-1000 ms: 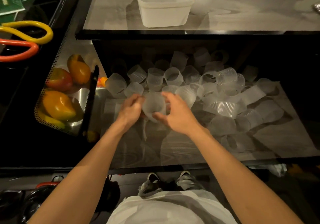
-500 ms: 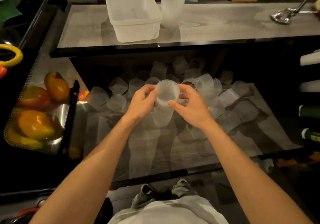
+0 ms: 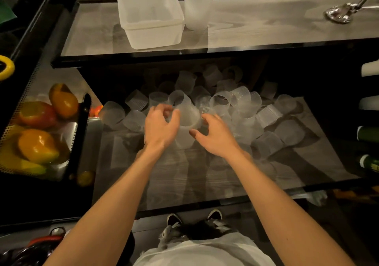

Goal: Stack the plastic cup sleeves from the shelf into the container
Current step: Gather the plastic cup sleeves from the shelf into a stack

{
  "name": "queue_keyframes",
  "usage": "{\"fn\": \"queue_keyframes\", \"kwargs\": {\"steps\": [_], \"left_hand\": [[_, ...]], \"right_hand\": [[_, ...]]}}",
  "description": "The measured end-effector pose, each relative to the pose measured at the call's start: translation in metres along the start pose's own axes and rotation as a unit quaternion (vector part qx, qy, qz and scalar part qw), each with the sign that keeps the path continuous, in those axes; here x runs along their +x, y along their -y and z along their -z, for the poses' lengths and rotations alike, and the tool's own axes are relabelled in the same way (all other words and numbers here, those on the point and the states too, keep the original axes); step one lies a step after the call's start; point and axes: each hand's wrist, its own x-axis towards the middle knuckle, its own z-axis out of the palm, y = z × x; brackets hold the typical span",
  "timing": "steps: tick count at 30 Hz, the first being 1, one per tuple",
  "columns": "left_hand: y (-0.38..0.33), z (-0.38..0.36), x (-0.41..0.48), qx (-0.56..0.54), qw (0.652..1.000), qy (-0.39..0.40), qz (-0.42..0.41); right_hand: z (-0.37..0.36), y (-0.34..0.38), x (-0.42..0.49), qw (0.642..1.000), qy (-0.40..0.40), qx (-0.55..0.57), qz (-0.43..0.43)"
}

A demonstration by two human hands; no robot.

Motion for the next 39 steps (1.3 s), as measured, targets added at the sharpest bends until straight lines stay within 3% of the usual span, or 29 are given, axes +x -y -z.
{"fn": "queue_keyframes", "kwargs": {"steps": [2, 4, 6, 8, 12, 16, 19, 24, 32, 39], "left_hand": [[-0.018, -0.005, -0.005, -0.012, 0.996, -0.051, -0.079], [-0.038, -0.016, -0.013, -0.023, 0.988, -0.007, -0.152], [-0.052, -0.034, -0.022, -0.037, 0.982, 0.076, -0.168], [-0.061, -0.054, -0.029, -0.034, 0.978, 0.131, -0.161], [-0.069, -0.088, -0.04, -0.028, 0.978, 0.157, -0.133], [-0.065, -0.114, -0.041, 0.013, 0.973, 0.225, -0.049], [-0.061, -0.126, -0.037, 0.055, 0.956, 0.289, 0.004], [-0.06, -0.141, -0.039, 0.014, 0.952, 0.304, 0.033], [-0.061, -0.14, -0.041, -0.091, 0.971, 0.219, 0.031], [-0.058, -0.134, -0.046, -0.087, 0.962, 0.253, -0.062]], "right_hand": [[0.007, -0.006, -0.002, 1.0, -0.011, 0.013, -0.016], [0.018, -0.018, -0.005, 0.998, -0.031, 0.041, -0.046], [0.031, -0.035, -0.008, 0.993, -0.072, 0.052, -0.08], [0.044, -0.054, -0.014, 0.985, -0.123, 0.039, -0.115], [0.062, -0.096, -0.031, 0.962, -0.17, 0.075, -0.198], [0.065, -0.127, -0.039, 0.953, -0.158, 0.101, -0.238], [0.059, -0.138, -0.034, 0.943, -0.096, 0.199, -0.249], [0.052, -0.141, -0.026, 0.933, -0.043, 0.266, -0.24], [0.066, -0.141, -0.029, 0.945, -0.116, 0.264, -0.151], [0.085, -0.155, -0.048, 0.969, -0.002, 0.235, -0.082]]}}
